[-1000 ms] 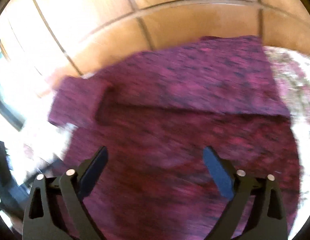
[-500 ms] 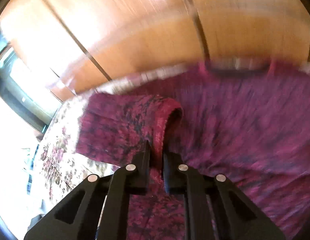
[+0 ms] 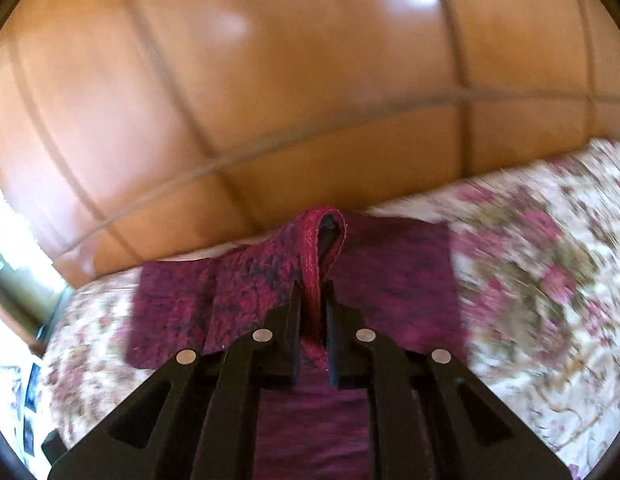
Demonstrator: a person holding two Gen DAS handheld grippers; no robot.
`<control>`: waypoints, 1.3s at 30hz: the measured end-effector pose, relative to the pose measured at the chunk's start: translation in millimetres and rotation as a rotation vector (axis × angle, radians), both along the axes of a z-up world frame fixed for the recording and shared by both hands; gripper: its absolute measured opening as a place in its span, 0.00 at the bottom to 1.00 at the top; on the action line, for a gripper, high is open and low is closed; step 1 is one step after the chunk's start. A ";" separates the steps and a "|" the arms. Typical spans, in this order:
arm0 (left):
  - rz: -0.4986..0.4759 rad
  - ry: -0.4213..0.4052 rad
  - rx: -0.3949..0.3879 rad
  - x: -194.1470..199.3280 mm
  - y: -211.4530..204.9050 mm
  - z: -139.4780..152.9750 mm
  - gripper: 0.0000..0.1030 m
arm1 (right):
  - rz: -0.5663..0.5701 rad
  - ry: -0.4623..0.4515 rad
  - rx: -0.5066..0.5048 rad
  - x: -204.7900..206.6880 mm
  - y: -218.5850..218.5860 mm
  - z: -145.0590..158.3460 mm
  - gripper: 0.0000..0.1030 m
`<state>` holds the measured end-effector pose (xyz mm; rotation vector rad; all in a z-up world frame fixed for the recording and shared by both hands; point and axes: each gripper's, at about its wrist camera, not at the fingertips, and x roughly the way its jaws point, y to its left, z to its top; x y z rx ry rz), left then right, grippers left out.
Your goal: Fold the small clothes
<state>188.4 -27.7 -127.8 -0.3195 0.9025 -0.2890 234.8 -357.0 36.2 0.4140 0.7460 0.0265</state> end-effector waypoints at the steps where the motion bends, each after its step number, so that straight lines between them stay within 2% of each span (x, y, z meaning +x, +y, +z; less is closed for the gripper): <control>1: -0.001 0.003 -0.004 -0.4 1.1 2.1 0.67 | -0.025 0.028 0.003 0.5 -9.2 -10.4 0.09; 5: 0.000 0.008 -0.024 2.1 7.3 13.0 0.68 | -0.082 0.132 0.032 6.3 -32.6 -50.4 0.09; 8: 0.004 -0.019 -0.025 10.2 11.1 28.1 0.68 | -0.093 0.149 0.029 4.5 -36.2 -65.7 0.09; 10: 0.011 -0.055 -0.012 20.7 13.4 41.1 0.68 | -0.106 0.144 0.015 0.7 -36.2 -65.4 0.12; 11: 0.015 -0.065 -0.007 25.2 14.7 44.8 0.68 | -0.117 0.143 -0.003 1.1 -36.9 -62.9 0.17; 12: 0.022 -0.077 0.001 31.3 16.1 49.1 0.68 | -0.125 0.133 -0.022 1.1 -35.7 -60.2 0.29; 15: 0.060 -0.094 -0.001 58.3 26.9 58.0 0.68 | -0.124 0.084 -0.075 -3.7 -30.6 -50.3 0.42; 18: 0.078 -0.063 -0.059 98.8 40.9 60.5 0.68 | -0.102 0.025 -0.109 -11.1 -17.3 -37.5 0.56; 21: 0.094 -0.027 -0.101 136.9 49.6 55.9 0.68 | -0.040 -0.016 -0.124 -11.4 2.8 -29.4 0.60; 26: 0.080 0.055 -0.207 194.3 52.7 45.2 0.68 | 0.049 0.005 -0.137 7.6 28.3 -39.1 0.62; 31: 0.080 0.126 -0.270 238.4 49.1 27.6 0.68 | 0.047 0.041 -0.150 17.3 30.8 -54.0 0.62; 33: 0.065 0.160 -0.324 253.6 47.4 18.0 0.67 | 0.040 0.049 -0.149 19.9 26.1 -59.9 0.62; 34: 0.067 0.165 -0.344 256.7 47.2 15.1 0.61 | 0.038 0.053 -0.150 20.6 25.1 -62.0 0.62; 36: 0.029 0.151 -0.350 260.1 38.6 16.2 0.33 | 0.036 0.059 -0.165 21.6 24.5 -65.9 0.62; 37: 0.029 0.125 -0.323 256.5 34.6 19.9 0.26 | 0.035 0.063 -0.176 21.8 24.0 -67.3 0.62; 39: 0.018 0.036 -0.227 239.6 22.1 33.2 0.24 | 0.039 0.077 -0.222 20.3 26.1 -72.1 0.62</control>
